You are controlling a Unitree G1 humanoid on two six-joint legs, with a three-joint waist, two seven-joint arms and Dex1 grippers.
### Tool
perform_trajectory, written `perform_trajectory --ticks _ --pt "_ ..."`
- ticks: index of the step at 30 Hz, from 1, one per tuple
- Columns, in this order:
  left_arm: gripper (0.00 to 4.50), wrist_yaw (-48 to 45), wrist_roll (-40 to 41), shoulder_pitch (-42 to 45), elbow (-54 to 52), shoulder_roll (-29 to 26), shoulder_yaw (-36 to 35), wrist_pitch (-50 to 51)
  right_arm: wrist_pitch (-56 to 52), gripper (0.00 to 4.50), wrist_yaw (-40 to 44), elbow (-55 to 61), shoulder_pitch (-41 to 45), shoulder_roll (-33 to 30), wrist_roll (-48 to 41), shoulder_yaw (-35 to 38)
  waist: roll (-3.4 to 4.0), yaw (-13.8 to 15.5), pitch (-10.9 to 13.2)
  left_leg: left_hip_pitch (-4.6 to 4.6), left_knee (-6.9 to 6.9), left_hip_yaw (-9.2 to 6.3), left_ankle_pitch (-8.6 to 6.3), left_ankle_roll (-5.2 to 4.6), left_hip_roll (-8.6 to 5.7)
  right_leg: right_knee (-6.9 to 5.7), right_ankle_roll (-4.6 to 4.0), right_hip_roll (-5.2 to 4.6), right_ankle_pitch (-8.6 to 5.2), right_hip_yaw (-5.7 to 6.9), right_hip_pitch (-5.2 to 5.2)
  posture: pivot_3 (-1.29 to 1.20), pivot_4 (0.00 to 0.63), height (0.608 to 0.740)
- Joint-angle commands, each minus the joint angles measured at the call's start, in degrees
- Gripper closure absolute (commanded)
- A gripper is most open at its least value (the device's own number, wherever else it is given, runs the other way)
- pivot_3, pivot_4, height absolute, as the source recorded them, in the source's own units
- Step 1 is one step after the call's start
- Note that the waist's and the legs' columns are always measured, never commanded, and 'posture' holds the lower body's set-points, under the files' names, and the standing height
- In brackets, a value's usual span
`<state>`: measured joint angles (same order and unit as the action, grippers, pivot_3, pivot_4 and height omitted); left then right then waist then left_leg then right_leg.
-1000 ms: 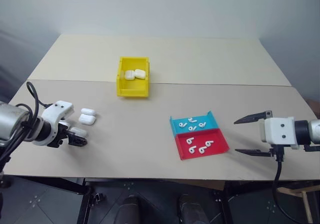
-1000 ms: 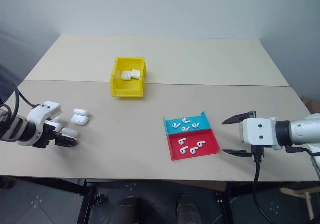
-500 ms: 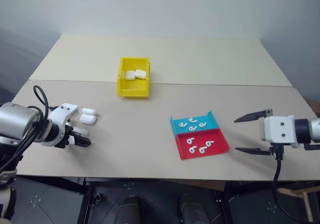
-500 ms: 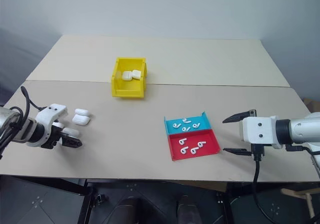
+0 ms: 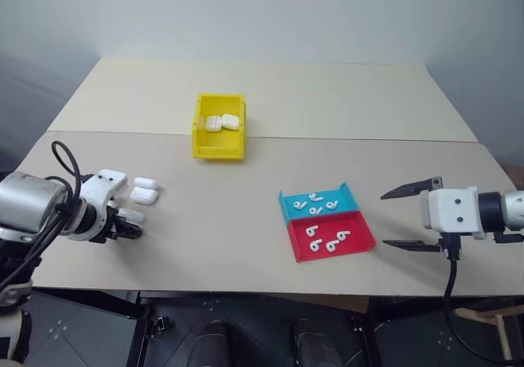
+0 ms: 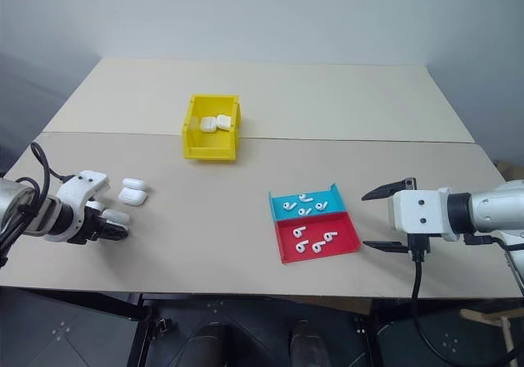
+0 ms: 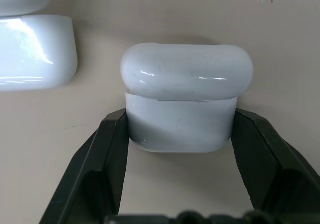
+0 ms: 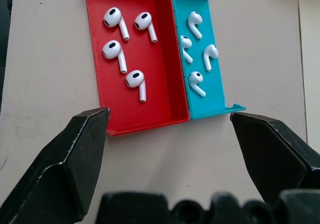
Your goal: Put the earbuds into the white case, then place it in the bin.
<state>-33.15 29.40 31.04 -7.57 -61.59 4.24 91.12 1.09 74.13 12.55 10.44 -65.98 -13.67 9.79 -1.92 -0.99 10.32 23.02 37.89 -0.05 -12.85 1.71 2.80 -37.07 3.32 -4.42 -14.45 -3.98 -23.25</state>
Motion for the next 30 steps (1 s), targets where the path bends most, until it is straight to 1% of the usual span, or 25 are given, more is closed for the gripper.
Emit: perform_trajectory --ticks 1,3,4,5,7,9,11,12,15,17,18,19,20,21,24,27,30 --pt "1.73 -1.7 2.2 -2.1 -9.9 -0.4 -8.1 -4.1 -1.1 0.00 0.6 0.2 2.5 -1.5 -0.9 0.6 -0.07 0.0 0.0 0.04 0.00 0.00 0.00 0.00 0.01 0.00 0.00 0.00 0.00 0.01 -0.03 0.00 0.150 0.740" --pt "1.73 -2.1 3.6 -3.7 -15.9 1.0 -12.8 -6.4 -2.7 0.00 1.6 0.3 4.4 -2.7 -1.6 0.5 -0.09 0.0 0.1 0.11 0.02 -0.01 0.00 0.00 0.01 0.01 0.00 -0.01 0.00 0.02 -0.08 0.00 0.150 0.740" --pt "1.73 -2.8 4.0 -4.6 -18.8 0.9 -13.4 -8.8 -3.5 0.00 2.3 0.4 5.3 -3.3 -2.1 0.4 -0.08 0.0 0.1 0.14 0.03 -0.01 0.00 0.00 0.01 0.01 0.00 -0.02 0.00 0.02 -0.10 0.00 0.150 0.740" --pt "1.73 -2.9 5.1 -4.7 -20.8 2.6 -15.2 -9.4 -4.6 0.00 3.1 0.7 6.0 -4.0 -2.6 0.2 -0.08 0.0 0.1 0.13 0.03 -0.01 0.00 0.00 0.01 0.01 0.00 -0.02 0.01 0.02 -0.10 0.00 0.150 0.740" --pt "1.73 -3.5 6.8 -6.1 -25.3 7.4 -19.1 -15.9 -6.0 0.00 4.5 1.3 7.7 -4.9 -3.5 -0.6 -0.04 0.1 0.0 0.13 0.02 -0.01 0.00 0.00 0.01 0.03 0.00 -0.02 0.01 0.02 -0.10 0.00 0.150 0.740" --pt "1.73 -4.3 6.3 -8.6 -29.2 10.6 -20.8 -24.1 -6.6 0.00 6.1 2.3 9.3 -5.3 -4.2 -1.8 -0.06 0.1 0.0 0.10 0.03 -0.01 0.00 0.00 0.01 0.04 -0.01 -0.02 0.01 0.03 -0.05 0.00 0.150 0.740" --pt "1.73 -4.4 5.7 -11.3 -30.8 16.4 -23.1 -34.3 -7.1 0.00 7.7 3.6 10.8 -5.6 -4.8 -3.3 -0.06 0.1 0.0 0.09 0.03 -0.02 0.00 0.00 0.01 0.06 -0.02 -0.03 0.02 0.04 -0.03 0.00 0.150 0.740" --pt "1.73 -4.3 4.9 -12.4 -31.0 19.7 -23.3 -39.9 -7.6 0.00 8.5 4.3 11.8 -5.5 -4.9 -4.7 -0.05 0.0 0.0 0.09 0.03 -0.01 0.00 0.01 0.01 0.05 -0.02 -0.03 0.02 0.03 -0.03 0.00 0.150 0.740" --pt "1.73 -7.0 1.6 -15.7 -29.8 25.2 -20.9 -54.7 -9.7 0.00 10.8 6.4 14.5 -5.5 -4.0 -9.3 -0.04 -0.1 0.0 0.05 0.05 -0.01 0.00 0.01 0.02 0.03 -0.04 -0.01 0.04 0.02 0.00 0.00 0.150 0.740" --pt "1.73 -8.1 -0.5 -17.5 -27.1 30.3 -19.7 -65.5 -10.3 0.38 11.1 7.6 15.7 -4.7 -2.6 -12.0 0.01 0.0 0.0 0.01 0.05 0.01 0.00 0.01 0.01 0.04 -0.05 -0.02 0.04 0.00 0.04 0.00 0.150 0.740" --pt "1.73 -8.3 -1.4 -18.0 -25.7 32.2 -19.2 -69.4 -10.4 0.55 11.1 8.0 16.2 -4.3 -2.1 -13.0 0.02 0.1 0.0 -0.01 0.05 0.00 0.00 0.00 0.01 0.08 -0.05 -0.02 0.04 0.01 0.07 0.00 0.150 0.740" --pt "1.73 -8.2 -2.3 -18.7 -24.5 34.1 -18.6 -72.8 -10.3 0.84 11.0 8.2 16.6 -3.9 -1.5 -14.1 0.01 0.1 0.0 -0.05 0.05 0.01 0.00 0.00 0.00 0.09 -0.04 -0.03 0.05 0.01 0.12 0.00 0.150 0.740" --pt "1.73 -9.4 -2.9 -19.9 -23.5 34.5 -17.3 -74.3 -11.3 1.14 10.4 8.5 17.6 -3.2 0.0 -15.9 0.01 0.2 0.0 -0.03 0.06 0.01 0.00 0.00 0.00 0.10 -0.03 -0.03 0.05 0.01 0.12 0.00 0.150 0.740" --pt "1.73 -10.4 -3.3 -20.7 -22.7 34.5 -16.3 -75.4 -12.0 1.14 10.0 8.5 18.4 -2.6 1.1 -17.3 -0.02 0.1 0.0 -0.02 0.08 0.01 0.00 0.00 0.00 0.10 -0.02 -0.02 0.06 0.02 0.11 0.00 0.150 0.740" --pt "1.73 -15.7 -4.3 -23.7 -18.9 35.8 -13.4 -84.7 -12.6 1.14 10.1 7.3 21.5 -0.9 6.5 -22.4 -0.01 0.1 -0.1 -0.02 0.08 0.01 0.00 0.00 0.00 0.09 -0.02 -0.02 0.06 0.01 0.09 0.00 0.150 0.740" --pt "1.73 -21.1 -2.5 -26.7 -17.3 35.4 -10.9 -87.9 -15.6 1.14 10.5 5.7 25.5 1.9 12.5 -28.4 0.00 -0.1 -0.1 -0.03 0.08 0.01 0.00 0.00 0.02 0.09 -0.02 -0.01 0.06 0.01 0.08 0.00 0.150 0.740" --pt "1.73 -24.0 -1.4 -28.4 -16.3 35.7 -9.4 -90.1 -16.0 1.14 11.4 3.6 28.4 4.3 17.8 -33.1 0.00 -0.1 -0.1 -0.01 0.08 0.01 0.00 0.00 0.02 0.08 -0.02 -0.01 0.06 0.02 0.05 0.00 0.150 0.740"
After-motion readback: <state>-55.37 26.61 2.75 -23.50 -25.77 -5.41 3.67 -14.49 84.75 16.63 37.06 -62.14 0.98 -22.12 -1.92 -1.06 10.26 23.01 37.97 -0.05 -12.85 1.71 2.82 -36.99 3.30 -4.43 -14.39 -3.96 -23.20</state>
